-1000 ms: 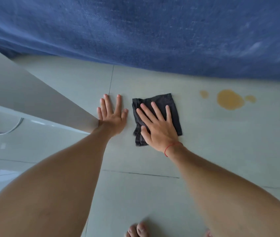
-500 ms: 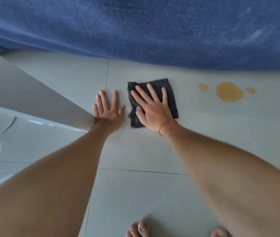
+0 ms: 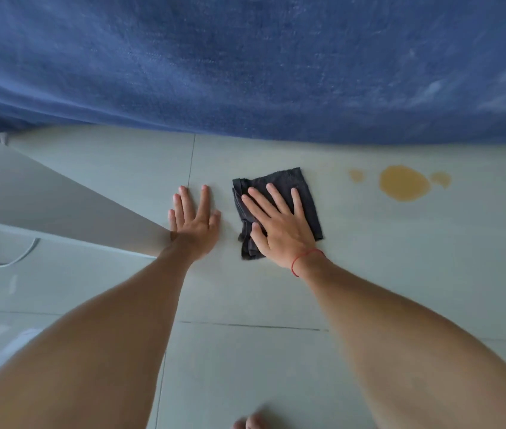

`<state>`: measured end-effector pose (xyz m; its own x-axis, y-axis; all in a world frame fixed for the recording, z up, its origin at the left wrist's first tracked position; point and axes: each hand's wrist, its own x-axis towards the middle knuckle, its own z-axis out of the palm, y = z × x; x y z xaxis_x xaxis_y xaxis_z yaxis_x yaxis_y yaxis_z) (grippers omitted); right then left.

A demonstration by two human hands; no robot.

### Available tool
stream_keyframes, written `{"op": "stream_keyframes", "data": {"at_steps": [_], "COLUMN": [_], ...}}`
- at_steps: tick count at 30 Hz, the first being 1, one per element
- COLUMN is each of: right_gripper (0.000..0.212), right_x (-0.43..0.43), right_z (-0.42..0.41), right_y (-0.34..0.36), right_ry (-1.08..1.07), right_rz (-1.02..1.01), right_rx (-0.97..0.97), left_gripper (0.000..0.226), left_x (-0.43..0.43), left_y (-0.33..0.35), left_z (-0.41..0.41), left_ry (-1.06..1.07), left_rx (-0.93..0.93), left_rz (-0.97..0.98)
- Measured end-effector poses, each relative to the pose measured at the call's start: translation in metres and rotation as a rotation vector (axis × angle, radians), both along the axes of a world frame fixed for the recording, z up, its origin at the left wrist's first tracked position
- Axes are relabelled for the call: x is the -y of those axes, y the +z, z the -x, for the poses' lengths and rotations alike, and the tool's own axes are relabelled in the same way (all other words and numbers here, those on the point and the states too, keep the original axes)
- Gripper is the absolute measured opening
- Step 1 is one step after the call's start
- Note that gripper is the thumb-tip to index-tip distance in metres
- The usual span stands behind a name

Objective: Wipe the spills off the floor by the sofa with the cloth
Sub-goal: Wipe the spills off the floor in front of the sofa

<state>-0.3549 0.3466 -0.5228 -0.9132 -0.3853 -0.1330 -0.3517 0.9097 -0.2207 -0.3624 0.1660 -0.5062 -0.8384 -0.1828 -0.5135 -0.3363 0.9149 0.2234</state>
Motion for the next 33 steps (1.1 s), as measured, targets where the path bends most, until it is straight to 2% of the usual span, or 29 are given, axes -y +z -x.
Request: {"op": "stream_keyframes", "data": {"at_steps": [4, 8, 11, 15, 18, 22, 27, 33], "right_gripper": [0.057, 0.057, 0.058, 0.058, 0.056, 0.056, 0.058, 0.058], "right_x": [-0.061, -0.091, -0.091, -0.106, -0.104, -0.097, -0.089, -0.089], "right_z": [-0.072, -0.096, -0.077, -0.01, 0.046, 0.054, 0.019, -0.108], "right_y": [-0.002, 0.003, 0.004, 0.0, -0.003, -0.008, -0.005, -0.001], "right_ry": [-0.182, -0.276, -0.337, -0.279, -0.42, -0.474, -0.446, -0.433], "right_rz": [-0.009, -0.021, -0.024, -0.054, -0.014, -0.012, 0.008, 0.011], "right_rx": [-0.018, 0.009, 0.022, 0.033, 0.039, 0.012, -0.002, 0.004], "left_gripper": [0.061, 0.059, 0.057, 0.055, 0.055, 0.055, 0.055, 0.055], "left_x": [-0.033, -0.079, -0.102, -0.107, -0.106, -0.106, -0.104, -0.106], "left_y": [0.006, 0.007, 0.0, -0.01, -0.011, -0.01, -0.006, 0.001], "left_z": [-0.014, -0.014, -0.002, 0.005, 0.008, 0.013, 0.012, 0.013], "left_ry": [-0.036, -0.19, -0.242, -0.218, -0.223, -0.228, -0.225, -0.236], "left_rx": [-0.128, -0.199, -0.164, -0.107, -0.059, -0.012, 0.005, 0.027], "left_rz": [0.14, 0.031, -0.018, -0.019, -0.016, -0.022, -0.013, -0.005]}}
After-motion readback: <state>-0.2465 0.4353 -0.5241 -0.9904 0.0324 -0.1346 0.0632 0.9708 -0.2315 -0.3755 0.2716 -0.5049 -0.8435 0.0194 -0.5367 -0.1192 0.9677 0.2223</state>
